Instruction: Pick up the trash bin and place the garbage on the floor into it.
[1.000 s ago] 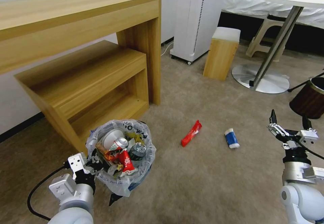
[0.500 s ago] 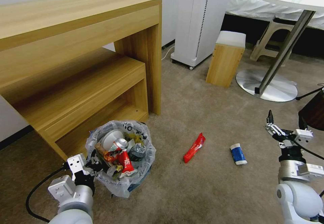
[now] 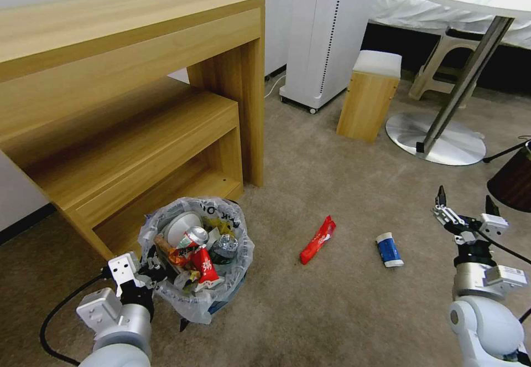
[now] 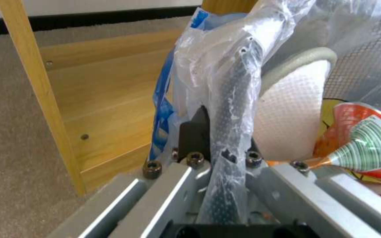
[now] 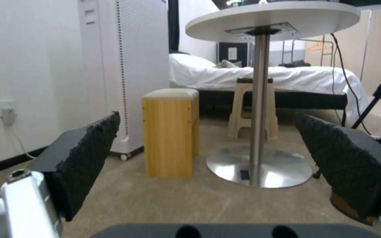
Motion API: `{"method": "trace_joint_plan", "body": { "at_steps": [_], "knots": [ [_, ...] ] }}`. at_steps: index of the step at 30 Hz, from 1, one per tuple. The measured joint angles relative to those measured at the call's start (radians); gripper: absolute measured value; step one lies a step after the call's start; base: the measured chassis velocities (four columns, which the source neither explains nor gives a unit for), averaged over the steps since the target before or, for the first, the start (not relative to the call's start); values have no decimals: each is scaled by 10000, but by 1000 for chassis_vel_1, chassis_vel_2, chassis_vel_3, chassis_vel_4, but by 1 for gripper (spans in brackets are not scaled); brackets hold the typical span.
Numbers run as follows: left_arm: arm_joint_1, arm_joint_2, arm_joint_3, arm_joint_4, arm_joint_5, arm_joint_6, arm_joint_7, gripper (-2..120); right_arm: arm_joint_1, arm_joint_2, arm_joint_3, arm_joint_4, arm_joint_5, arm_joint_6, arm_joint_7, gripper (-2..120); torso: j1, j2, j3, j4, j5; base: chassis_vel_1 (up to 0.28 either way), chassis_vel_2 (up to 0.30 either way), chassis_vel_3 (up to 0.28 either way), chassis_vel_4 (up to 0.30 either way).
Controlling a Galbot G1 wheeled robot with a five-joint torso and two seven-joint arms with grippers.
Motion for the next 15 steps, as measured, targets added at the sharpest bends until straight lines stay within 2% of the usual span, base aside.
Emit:
{"method": "trace_joint_plan", "body": {
  "at_steps": [9, 15],
  "knots": [
    [-24, -21, 32, 49, 16, -27, 15, 0, -82, 15, 65, 5, -63, 93, -66, 100, 0, 0, -1, 0, 1, -5, 4, 7, -4],
    [-7, -22, 32, 49, 16, -39, 22, 0, -70, 6, 67, 21, -70, 93, -60, 100, -1, 0, 0, 0, -1, -124, 114, 119, -125]
  ]
}}
